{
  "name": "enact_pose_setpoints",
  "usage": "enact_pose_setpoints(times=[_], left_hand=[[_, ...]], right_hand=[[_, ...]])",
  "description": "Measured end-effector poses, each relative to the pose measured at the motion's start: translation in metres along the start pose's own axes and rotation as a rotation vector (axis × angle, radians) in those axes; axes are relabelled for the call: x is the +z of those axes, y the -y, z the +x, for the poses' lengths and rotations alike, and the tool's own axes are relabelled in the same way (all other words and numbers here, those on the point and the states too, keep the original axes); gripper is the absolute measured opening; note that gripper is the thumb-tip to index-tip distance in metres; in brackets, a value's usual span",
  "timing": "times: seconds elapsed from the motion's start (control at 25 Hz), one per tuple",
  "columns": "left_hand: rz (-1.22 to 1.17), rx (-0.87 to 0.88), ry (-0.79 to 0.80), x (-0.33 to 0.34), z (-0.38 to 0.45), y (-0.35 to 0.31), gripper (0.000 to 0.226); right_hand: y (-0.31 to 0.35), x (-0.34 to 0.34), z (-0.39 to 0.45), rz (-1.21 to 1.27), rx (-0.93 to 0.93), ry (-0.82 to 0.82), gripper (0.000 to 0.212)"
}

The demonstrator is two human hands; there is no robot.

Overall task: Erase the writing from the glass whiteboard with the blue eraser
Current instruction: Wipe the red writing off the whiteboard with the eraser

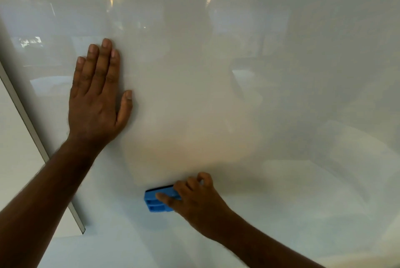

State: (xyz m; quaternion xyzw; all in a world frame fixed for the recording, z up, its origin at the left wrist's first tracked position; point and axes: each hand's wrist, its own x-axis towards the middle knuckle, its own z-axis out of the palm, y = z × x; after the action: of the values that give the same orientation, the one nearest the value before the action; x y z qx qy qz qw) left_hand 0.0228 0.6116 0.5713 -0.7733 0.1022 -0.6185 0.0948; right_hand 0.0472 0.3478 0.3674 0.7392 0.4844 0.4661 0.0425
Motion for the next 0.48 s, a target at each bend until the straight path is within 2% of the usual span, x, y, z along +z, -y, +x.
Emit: enact_pose_setpoints(times=[0.28,0.48], left_hand=[[-0.024,0.003,0.022,-0.002,-0.001,-0.004,0.069],[-0.029,-0.067,0.113,-0.003,-0.002,-0.006,0.072]], right_hand=[[-0.111,-0.048,-0.07,-0.082,0.193,-0.069,0.051],[-0.198,-0.09,-0.101,-0.143,0.434,-0.106,0.062]])
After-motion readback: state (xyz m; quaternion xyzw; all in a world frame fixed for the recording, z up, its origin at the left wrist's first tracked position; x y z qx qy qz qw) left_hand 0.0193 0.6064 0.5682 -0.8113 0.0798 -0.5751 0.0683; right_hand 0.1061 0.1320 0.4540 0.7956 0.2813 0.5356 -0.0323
